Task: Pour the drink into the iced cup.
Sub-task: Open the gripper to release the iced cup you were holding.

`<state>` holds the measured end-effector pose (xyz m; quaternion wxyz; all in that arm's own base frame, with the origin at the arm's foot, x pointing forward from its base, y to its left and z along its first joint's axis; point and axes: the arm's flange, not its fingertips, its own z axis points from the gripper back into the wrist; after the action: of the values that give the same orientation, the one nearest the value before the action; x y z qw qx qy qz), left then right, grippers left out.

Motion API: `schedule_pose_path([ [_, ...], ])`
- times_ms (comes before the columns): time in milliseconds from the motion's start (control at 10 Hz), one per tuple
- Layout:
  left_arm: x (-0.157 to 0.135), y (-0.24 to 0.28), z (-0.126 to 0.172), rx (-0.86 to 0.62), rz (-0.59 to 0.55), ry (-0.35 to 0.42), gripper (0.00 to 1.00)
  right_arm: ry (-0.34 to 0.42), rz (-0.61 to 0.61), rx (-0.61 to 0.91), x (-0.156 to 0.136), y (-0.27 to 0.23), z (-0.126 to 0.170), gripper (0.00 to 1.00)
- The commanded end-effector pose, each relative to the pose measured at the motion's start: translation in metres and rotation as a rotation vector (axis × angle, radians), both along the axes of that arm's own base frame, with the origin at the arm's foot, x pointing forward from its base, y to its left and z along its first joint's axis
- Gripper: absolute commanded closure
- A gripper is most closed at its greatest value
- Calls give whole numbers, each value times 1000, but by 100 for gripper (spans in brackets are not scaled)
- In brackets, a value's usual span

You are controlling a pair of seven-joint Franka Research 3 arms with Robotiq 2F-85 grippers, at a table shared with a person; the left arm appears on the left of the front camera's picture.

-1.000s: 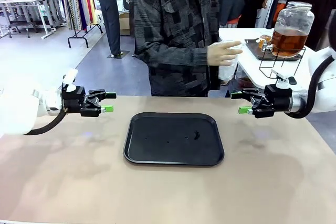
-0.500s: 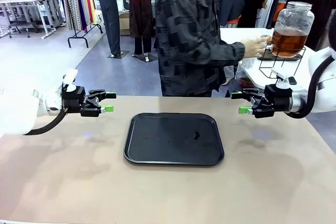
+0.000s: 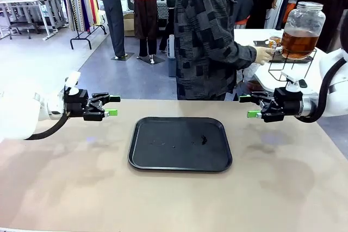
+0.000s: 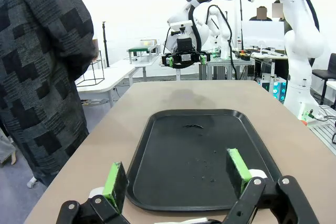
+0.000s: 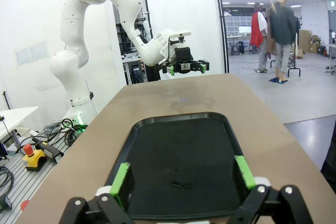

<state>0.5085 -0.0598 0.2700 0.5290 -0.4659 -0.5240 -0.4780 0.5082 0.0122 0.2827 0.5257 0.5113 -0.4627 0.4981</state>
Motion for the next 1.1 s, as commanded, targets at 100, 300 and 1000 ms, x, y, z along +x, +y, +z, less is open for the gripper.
schedule_pose_path([
  [100,0,0,1,-4,-1,-2,0,2,2,0,1,1,2,0],
  [300,0,0,1,-4,-1,-2,0,2,2,0,1,1,2,0],
  [1000,0,0,1,-4,-1,-2,0,2,2,0,1,1,2,0],
])
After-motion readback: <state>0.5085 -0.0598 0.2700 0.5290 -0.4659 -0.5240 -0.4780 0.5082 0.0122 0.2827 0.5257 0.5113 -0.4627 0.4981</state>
